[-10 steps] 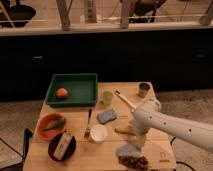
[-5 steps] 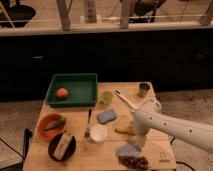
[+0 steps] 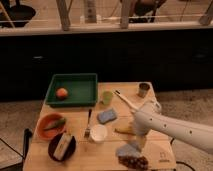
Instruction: Place banana in tray
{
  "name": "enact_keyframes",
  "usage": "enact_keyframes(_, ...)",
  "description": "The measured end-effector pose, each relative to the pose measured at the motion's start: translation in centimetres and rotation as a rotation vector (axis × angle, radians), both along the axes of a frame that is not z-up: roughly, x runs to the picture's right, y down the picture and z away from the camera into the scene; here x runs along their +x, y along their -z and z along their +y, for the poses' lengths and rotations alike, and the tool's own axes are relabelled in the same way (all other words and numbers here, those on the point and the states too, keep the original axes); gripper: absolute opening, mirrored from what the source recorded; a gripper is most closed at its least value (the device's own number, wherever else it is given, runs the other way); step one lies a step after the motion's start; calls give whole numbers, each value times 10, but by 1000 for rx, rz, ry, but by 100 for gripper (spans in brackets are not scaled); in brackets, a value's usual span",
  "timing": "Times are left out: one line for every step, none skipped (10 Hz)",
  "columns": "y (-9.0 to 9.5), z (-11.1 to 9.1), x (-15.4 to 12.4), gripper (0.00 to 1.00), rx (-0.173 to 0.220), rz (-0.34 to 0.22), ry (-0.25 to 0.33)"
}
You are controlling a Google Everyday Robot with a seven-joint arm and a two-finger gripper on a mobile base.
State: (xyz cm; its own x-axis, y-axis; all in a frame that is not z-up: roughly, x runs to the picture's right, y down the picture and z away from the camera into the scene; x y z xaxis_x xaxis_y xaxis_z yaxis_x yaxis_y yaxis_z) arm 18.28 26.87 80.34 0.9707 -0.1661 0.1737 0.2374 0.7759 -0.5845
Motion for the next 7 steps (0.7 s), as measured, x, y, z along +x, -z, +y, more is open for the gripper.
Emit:
enact_keyframes(0,1,1,80,1,0,-1)
enact_keyframes(0,2,1,79,1,0,1)
enact_keyframes(0,2,-1,74,3,-2,2)
enact_keyframes(0,3,0,73,4,-2,3)
enact_keyframes(-1,3,1,75,5,-1,2)
enact_keyframes(-2,4,0,79,6,-1,3)
enact_keyframes(-2,5,0,76,6,-2,3)
